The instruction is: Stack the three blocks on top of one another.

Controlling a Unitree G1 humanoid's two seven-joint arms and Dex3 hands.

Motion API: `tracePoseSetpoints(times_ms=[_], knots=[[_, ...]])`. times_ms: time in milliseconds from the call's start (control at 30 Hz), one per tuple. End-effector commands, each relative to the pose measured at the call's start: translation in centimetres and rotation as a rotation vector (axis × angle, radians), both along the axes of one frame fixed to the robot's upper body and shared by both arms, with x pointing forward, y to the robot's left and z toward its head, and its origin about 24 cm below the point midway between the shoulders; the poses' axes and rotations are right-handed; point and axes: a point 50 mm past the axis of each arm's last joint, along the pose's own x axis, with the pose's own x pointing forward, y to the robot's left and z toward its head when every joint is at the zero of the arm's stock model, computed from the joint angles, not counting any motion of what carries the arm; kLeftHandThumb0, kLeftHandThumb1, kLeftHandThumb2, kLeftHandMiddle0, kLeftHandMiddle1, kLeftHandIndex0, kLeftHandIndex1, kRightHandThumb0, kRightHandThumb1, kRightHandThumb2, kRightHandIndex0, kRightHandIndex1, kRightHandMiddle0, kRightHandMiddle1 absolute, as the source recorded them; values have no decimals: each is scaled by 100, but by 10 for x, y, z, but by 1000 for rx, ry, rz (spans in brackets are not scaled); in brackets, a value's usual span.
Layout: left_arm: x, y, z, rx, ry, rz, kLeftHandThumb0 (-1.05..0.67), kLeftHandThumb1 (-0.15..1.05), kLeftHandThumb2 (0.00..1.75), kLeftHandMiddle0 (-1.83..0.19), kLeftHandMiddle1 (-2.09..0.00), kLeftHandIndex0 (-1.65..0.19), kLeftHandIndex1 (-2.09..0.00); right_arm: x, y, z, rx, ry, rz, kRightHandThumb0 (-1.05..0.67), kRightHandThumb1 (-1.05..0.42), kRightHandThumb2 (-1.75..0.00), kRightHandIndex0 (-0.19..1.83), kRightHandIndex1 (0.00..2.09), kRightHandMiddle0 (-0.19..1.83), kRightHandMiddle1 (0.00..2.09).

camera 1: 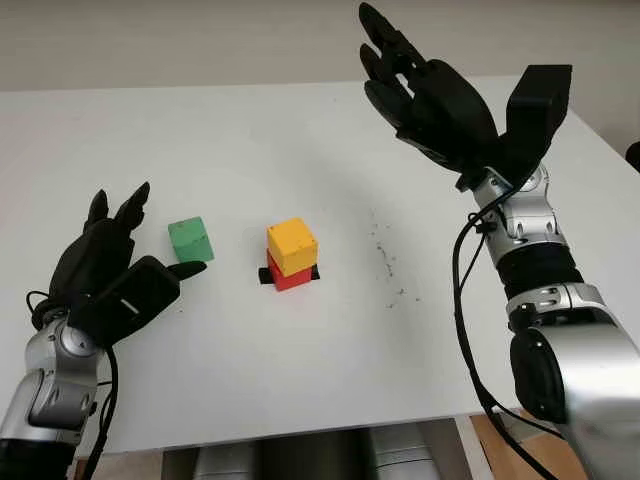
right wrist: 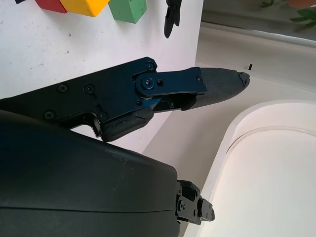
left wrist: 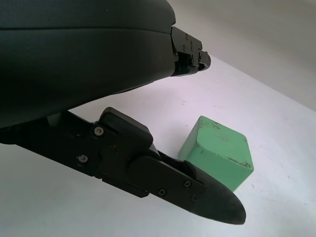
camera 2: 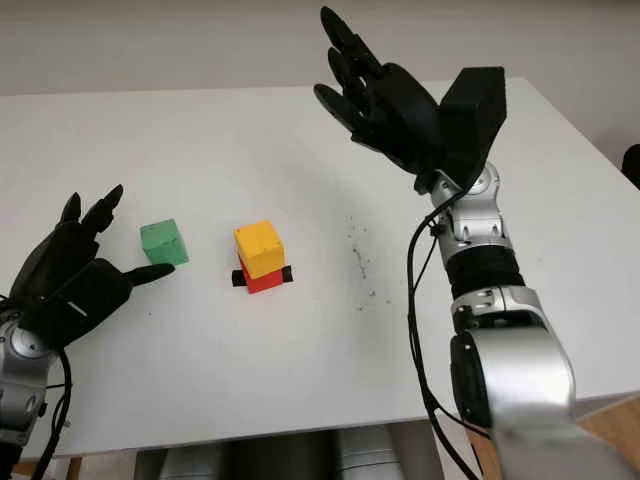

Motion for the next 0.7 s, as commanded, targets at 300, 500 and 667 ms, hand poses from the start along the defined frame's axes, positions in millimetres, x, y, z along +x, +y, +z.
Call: tracePoseSetpoints(times_ms=[300,500,667], knots=[[23,0,20,156,82,-75,-90,95,5,19,0,-23,-9,-1,1,8,8,-30,11,-79,-105,-31,-19,0,-13,6],[31,-1,26,225,158,-104,-93,93,5,19,0,-28,-9,-2,2,8,-1,-36,3,-79,-105,-33,-19,0,-13,6],[35,-2,27,239,187,-112,-90,91,4,19,0,-31,-8,-2,1,7,6,-38,2,-79,-105,-33,-19,0,-12,6]])
